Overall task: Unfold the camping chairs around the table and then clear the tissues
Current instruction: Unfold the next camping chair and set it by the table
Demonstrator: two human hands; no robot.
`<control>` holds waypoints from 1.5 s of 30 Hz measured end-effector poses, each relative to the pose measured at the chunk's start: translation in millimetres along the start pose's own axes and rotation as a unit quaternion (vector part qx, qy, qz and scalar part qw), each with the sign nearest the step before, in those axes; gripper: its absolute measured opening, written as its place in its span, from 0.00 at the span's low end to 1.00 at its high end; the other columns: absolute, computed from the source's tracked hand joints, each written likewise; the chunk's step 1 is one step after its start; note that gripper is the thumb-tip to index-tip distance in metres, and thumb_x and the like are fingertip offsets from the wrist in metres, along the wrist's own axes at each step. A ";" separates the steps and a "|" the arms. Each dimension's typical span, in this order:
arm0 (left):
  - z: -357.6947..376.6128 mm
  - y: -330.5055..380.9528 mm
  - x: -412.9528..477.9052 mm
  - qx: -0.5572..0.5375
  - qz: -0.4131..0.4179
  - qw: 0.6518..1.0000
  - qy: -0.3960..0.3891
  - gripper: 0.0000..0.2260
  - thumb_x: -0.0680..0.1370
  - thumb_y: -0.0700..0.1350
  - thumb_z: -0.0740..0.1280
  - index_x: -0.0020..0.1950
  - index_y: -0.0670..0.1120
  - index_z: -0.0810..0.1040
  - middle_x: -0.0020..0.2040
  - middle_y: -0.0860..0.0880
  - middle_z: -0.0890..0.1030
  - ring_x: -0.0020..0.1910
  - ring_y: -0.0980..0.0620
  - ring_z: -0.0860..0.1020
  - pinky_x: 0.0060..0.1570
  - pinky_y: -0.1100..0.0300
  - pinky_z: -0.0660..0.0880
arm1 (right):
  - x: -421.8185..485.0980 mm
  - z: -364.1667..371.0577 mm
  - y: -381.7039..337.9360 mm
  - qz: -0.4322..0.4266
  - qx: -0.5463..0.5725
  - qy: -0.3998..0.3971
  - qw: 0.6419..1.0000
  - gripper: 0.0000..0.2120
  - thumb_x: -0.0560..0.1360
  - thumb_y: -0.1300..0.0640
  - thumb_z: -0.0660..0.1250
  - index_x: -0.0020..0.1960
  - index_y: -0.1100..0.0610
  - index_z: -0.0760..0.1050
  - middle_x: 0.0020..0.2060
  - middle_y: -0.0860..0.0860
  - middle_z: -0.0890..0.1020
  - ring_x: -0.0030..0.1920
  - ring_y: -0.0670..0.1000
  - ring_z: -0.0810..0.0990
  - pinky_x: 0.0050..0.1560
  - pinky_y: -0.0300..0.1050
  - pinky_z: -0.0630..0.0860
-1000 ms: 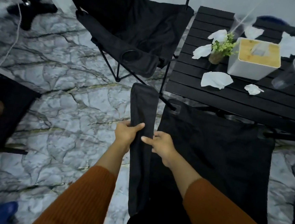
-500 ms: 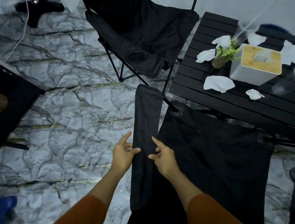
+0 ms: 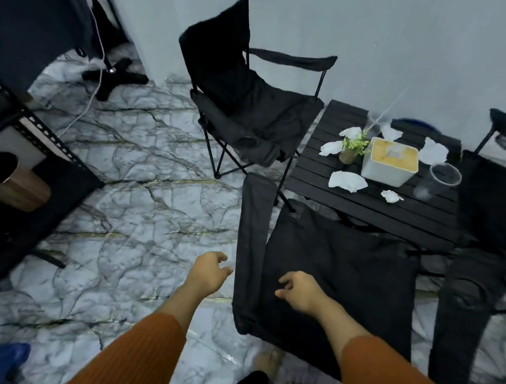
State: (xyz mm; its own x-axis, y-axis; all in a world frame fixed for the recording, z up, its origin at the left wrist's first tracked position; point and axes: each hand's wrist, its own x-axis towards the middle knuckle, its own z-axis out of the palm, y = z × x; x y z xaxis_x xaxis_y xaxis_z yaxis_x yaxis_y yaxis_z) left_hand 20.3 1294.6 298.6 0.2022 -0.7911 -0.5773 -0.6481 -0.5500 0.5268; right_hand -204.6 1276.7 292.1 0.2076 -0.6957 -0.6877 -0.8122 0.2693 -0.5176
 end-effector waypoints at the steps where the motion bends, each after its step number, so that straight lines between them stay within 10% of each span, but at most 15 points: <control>1: -9.3 1.1 -12.5 0.021 0.008 1.000 0.007 0.21 0.78 0.46 0.67 0.69 0.41 0.73 0.68 0.43 0.76 0.67 0.46 0.74 0.66 0.55 0.71 | -13.6 -3.7 -6.6 -0.002 -0.005 0.016 1.000 0.20 0.75 0.54 0.70 0.65 0.57 0.74 0.57 0.57 0.80 0.56 0.54 0.80 0.59 0.45 0.76; 11: -123.3 16.1 -78.3 0.158 0.076 0.982 0.066 0.20 0.80 0.49 0.63 0.72 0.47 0.70 0.70 0.44 0.73 0.67 0.43 0.73 0.64 0.52 0.73 | -91.8 -32.2 -127.0 -0.079 -0.115 0.130 0.982 0.25 0.78 0.53 0.65 0.73 0.54 0.64 0.69 0.57 0.70 0.68 0.60 0.70 0.65 0.54 0.73; 20: -234.5 -19.5 -70.8 0.314 0.089 0.944 0.039 0.28 0.81 0.55 0.58 0.79 0.48 0.54 0.80 0.46 0.52 0.79 0.45 0.49 0.76 0.42 0.47 | -98.8 -11.7 -239.7 -0.116 -0.185 0.179 0.959 0.28 0.78 0.55 0.63 0.75 0.59 0.59 0.73 0.57 0.64 0.74 0.58 0.61 0.73 0.52 0.62; 45: -510.8 14.0 170.0 0.265 0.120 0.954 0.071 0.26 0.80 0.55 0.61 0.76 0.47 0.62 0.76 0.43 0.64 0.74 0.43 0.63 0.74 0.45 0.59 | 115.3 -95.7 -495.2 -0.106 -0.133 0.238 0.956 0.27 0.79 0.54 0.63 0.75 0.57 0.59 0.72 0.56 0.65 0.72 0.58 0.63 0.69 0.55 0.67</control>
State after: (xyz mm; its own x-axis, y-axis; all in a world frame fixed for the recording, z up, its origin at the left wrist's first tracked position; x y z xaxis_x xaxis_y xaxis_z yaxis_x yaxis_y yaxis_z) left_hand 420.7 1015.7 526.5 0.0746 -0.9263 -0.3692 -0.9608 -0.1659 0.2222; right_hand 169.4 999.4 517.8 0.1618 -0.9574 -0.2393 -0.9029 -0.0458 -0.4273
